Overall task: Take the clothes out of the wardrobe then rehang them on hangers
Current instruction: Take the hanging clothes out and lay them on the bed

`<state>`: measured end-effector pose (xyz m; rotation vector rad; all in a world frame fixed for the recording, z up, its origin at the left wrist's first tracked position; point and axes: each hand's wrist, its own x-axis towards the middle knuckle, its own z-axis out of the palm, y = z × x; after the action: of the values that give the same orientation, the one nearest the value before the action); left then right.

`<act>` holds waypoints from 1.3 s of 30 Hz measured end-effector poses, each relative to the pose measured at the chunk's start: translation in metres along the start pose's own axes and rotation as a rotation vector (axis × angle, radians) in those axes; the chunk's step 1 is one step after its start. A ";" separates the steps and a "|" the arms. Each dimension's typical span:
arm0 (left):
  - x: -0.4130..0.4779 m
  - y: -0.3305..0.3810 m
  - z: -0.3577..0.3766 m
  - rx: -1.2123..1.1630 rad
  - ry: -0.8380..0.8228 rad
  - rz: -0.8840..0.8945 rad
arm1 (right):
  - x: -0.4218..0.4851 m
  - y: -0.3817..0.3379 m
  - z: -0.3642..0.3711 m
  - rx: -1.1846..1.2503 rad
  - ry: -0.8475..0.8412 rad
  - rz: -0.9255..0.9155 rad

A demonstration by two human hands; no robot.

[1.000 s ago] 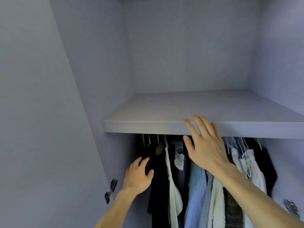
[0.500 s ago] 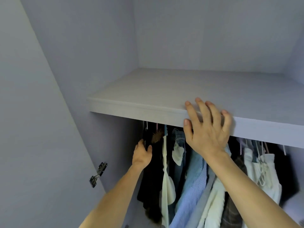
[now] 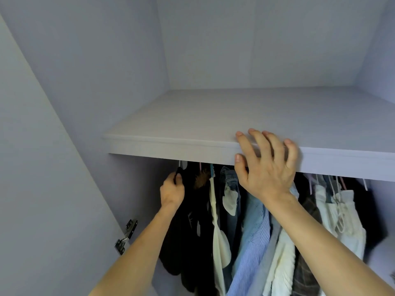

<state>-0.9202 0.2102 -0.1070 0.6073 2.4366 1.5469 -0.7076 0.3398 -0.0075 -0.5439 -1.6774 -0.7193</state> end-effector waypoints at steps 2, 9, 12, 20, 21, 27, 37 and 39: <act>0.000 0.001 -0.009 -0.019 0.023 0.021 | 0.000 0.000 -0.001 0.006 -0.008 0.006; -0.013 0.000 -0.029 -0.075 0.070 0.081 | 0.000 -0.003 -0.006 0.079 -0.088 0.046; -0.014 0.007 -0.034 -0.071 0.090 0.095 | 0.001 -0.003 -0.010 0.112 -0.112 0.067; -0.062 0.002 -0.039 -0.124 0.121 0.149 | 0.000 -0.013 -0.026 0.207 -0.215 0.146; -0.073 -0.005 -0.040 -0.131 0.125 0.140 | -0.007 -0.018 -0.030 0.238 -0.230 0.149; -0.147 -0.047 -0.072 -0.111 0.138 0.069 | -0.092 -0.091 -0.061 0.820 -0.603 0.186; -0.343 -0.126 -0.197 -0.034 0.039 -0.215 | -0.118 -0.243 -0.135 1.665 -1.870 1.115; -0.391 -0.138 -0.221 -0.026 0.103 -0.288 | -0.127 -0.267 -0.169 1.710 -2.040 1.210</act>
<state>-0.6843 -0.1931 -0.1568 0.1646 2.4408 1.5205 -0.7474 0.0348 -0.1538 -0.6972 -1.9959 2.7757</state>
